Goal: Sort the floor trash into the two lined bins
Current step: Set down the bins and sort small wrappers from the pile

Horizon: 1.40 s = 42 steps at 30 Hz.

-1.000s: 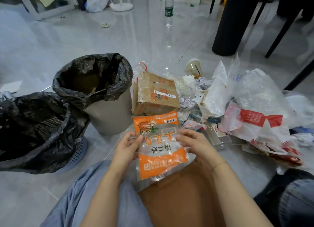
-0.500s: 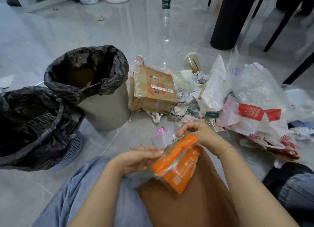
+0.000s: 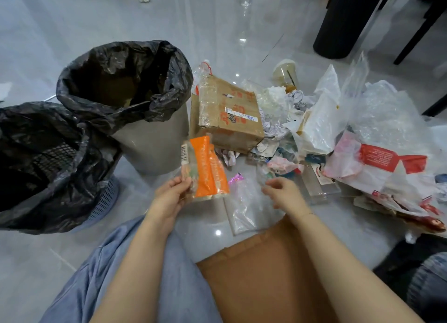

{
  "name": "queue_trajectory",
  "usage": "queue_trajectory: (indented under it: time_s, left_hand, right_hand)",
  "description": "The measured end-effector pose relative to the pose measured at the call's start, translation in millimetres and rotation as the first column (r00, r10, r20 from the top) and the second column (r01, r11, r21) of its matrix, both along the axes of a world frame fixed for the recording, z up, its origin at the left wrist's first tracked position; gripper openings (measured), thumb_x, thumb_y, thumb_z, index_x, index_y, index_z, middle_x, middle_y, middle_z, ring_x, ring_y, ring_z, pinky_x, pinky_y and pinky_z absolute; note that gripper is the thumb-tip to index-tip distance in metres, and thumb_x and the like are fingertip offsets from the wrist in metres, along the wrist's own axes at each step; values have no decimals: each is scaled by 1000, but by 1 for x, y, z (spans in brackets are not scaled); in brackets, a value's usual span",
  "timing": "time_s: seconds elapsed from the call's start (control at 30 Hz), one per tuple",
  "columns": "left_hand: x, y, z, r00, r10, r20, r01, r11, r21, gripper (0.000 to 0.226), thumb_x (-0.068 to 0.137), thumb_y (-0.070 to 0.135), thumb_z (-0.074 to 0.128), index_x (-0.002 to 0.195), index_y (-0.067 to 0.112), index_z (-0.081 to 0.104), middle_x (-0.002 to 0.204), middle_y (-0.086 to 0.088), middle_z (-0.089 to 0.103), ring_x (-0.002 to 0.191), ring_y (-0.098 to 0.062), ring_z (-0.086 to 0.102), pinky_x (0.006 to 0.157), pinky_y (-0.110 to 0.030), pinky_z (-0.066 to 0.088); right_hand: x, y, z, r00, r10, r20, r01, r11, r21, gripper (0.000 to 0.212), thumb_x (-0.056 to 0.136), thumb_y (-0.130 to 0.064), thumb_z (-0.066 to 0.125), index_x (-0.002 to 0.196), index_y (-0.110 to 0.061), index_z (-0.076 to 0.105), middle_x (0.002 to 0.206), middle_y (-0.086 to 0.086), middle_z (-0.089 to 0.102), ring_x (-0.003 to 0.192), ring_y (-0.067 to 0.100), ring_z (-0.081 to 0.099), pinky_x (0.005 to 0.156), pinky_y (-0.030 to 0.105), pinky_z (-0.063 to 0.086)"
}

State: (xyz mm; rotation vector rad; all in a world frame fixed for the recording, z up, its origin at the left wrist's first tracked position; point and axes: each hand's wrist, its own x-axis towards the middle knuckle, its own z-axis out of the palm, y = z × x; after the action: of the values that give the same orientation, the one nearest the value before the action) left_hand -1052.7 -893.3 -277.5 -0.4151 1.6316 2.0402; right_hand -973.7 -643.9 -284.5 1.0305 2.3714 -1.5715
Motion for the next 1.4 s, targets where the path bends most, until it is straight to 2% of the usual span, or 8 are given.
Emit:
queue_trajectory:
  time_s: [0.17,0.3,0.37,0.5,0.67,0.8,1.17,1.4]
  left_hand:
    - [-3,2,-9,996,89,17,-88,995,-47,14,96,3,52,105,3,63,79,-5,71,61,-8,69,56,-20,57]
    - [-2,4,-10,996,91,27,-89,994,-57,12,95,3,54,100,4,65,77,-4,73,61,-8,70,57,-20,57]
    - [0,5,-11,996,85,17,-83,994,-76,13,94,2,54,102,1,65,83,-9,73,65,-12,70,61,-23,59]
    - [3,7,-10,996,81,-21,-83,980,-183,19,93,5,58,109,-5,63,98,-22,71,76,-24,67,83,-41,55]
    - [12,20,-2,998,41,-43,-49,981,-188,4,93,6,58,97,6,58,79,-9,70,61,-14,67,69,-31,55]
    - [26,33,5,995,-37,-93,17,979,-201,6,92,6,58,97,8,55,72,-3,67,62,-15,63,67,-31,52]
    - [38,47,16,985,-175,10,175,984,23,9,93,14,60,94,7,55,85,-12,67,71,-18,66,58,-27,54]
    - [33,47,7,982,-181,-48,174,977,-122,27,86,8,68,112,1,60,101,-16,72,86,-27,68,84,-41,54]
  right_hand:
    - [-11,-23,-34,932,122,342,-217,942,257,50,69,-53,75,91,-15,50,102,12,51,96,29,55,75,33,41]
    - [-7,-34,-38,889,119,442,-275,911,307,46,71,-37,72,106,-10,58,113,9,56,108,29,56,77,33,47]
    - [-3,-35,-36,908,121,401,-256,918,304,21,74,-29,70,79,-13,58,90,8,56,87,25,57,65,29,42]
    - [6,-27,-24,998,14,62,-24,985,172,42,78,-17,72,54,-16,37,55,1,39,53,16,37,50,29,28]
    - [17,-17,12,929,-302,-212,226,920,-321,14,78,-16,76,88,-7,71,88,12,73,83,29,69,78,41,56]
    - [14,-28,31,926,-304,-223,107,779,-618,26,81,-14,73,105,-5,68,100,11,73,92,26,70,84,38,57]
    - [5,-57,7,939,-178,-293,152,982,-110,11,80,-20,73,81,-15,64,82,2,68,77,18,63,69,33,50]
    - [-2,-59,5,944,-139,-300,91,981,-169,16,83,-18,71,87,-3,65,83,8,68,78,20,65,67,32,51]
